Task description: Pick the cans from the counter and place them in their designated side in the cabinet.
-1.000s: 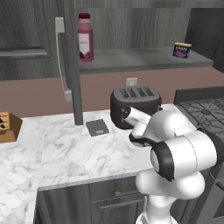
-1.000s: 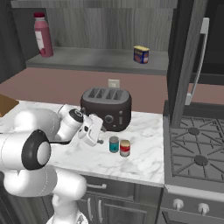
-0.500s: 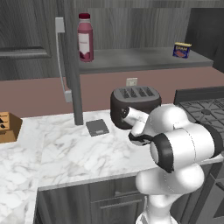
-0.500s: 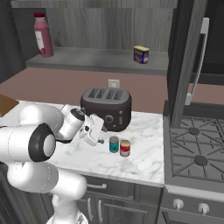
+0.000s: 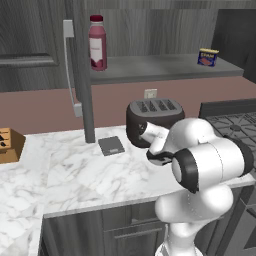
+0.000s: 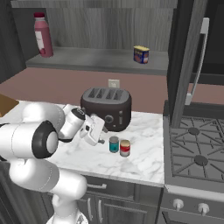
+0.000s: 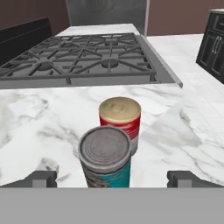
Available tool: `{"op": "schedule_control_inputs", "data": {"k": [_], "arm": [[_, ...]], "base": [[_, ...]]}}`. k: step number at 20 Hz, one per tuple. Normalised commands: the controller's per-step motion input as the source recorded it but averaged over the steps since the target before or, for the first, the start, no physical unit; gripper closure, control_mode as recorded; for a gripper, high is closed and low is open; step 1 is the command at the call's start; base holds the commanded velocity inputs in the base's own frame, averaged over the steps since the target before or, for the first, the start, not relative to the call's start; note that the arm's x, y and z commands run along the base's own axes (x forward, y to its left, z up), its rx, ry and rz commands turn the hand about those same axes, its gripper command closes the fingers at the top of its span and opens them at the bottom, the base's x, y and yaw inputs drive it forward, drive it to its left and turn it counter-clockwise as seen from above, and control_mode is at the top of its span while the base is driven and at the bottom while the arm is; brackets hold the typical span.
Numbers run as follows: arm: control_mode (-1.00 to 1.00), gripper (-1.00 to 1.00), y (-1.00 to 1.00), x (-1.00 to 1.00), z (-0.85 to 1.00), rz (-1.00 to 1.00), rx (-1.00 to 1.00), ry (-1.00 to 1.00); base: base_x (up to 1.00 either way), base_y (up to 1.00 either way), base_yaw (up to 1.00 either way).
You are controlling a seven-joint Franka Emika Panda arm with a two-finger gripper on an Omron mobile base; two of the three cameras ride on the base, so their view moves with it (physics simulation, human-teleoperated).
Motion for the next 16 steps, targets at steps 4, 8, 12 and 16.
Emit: {"op": "schedule_control_inputs", "data": {"k": [4, 8, 12, 16], "arm": [[-1.00, -1.00, -0.04, 0.00, -0.05, -0.03, -0.01, 0.00], [-1.00, -1.00, -0.04, 0.00, -0.05, -0.03, -0.01, 0.00], [-1.00, -1.00, -0.01, 0.00, -0.05, -0.04, -0.01, 0.00], [-1.00, -1.00, 0.00, 0.00, -0.06, -0.04, -0.01, 0.00]], "base": [[0.00, 0.00, 0.00], [0.00, 0.00, 0.00], [0.00, 0.00, 0.00], [0.00, 0.00, 0.00]]}}
